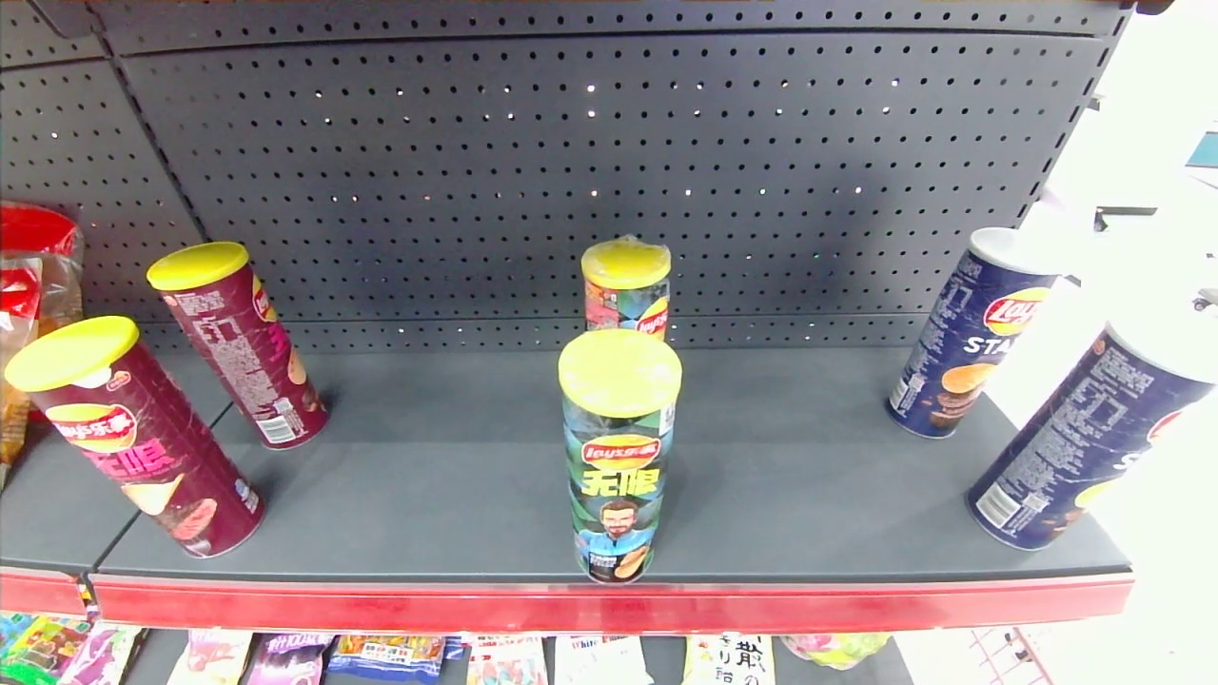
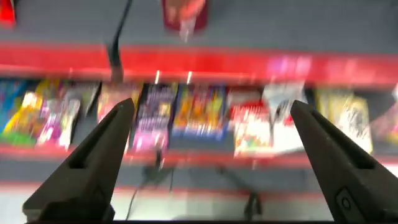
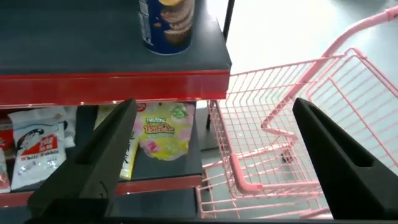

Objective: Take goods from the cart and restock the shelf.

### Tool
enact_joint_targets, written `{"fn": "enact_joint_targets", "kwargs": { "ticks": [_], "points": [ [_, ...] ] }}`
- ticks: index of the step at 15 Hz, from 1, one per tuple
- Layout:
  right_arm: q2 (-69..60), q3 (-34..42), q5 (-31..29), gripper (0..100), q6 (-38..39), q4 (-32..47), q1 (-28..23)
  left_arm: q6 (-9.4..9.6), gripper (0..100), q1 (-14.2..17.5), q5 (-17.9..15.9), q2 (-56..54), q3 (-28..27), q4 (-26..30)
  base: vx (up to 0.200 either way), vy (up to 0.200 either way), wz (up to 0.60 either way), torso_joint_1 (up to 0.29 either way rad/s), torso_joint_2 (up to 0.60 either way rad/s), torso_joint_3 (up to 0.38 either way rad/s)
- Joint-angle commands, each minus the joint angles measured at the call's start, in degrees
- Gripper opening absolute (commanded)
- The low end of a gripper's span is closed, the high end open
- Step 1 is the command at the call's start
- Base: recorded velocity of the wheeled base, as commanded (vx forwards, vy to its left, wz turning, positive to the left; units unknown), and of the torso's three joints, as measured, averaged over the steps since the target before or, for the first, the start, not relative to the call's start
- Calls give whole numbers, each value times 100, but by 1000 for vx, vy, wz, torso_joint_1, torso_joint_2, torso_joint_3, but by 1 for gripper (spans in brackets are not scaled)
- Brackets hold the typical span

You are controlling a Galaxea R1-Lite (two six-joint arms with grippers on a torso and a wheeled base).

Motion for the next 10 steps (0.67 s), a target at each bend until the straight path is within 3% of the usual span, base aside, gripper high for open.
{"fn": "enact_joint_targets", "kwargs": {
  "ticks": [1,3,4,5,7,8,10],
  "points": [
    [-129,161,649,100,18,-174,527,-6,100,16,-493,-81,812,-1572,0,0,0,0,0,0],
    [-112,196,693,100,36,-236,527,90,100,16,-739,-72,1568,-2196,0,0,0,0,0,0],
    [-138,354,702,100,88,-341,509,125,100,16,-739,-72,1497,-2064,0,0,0,0,0,0],
    [-200,380,675,100,334,-455,430,275,100,78,-739,-2,1533,-2090,0,0,0,0,0,0],
    [-367,380,649,100,466,-447,360,363,100,640,-739,60,1533,-2090,0,0,0,0,0,0],
    [-428,380,649,100,466,-438,334,389,100,1458,-739,77,1541,-2090,0,0,0,0,0,0],
    [-542,380,649,100,457,-438,290,389,100,1642,-924,-72,1559,-2143,0,0,0,0,0,0]
  ]
}}
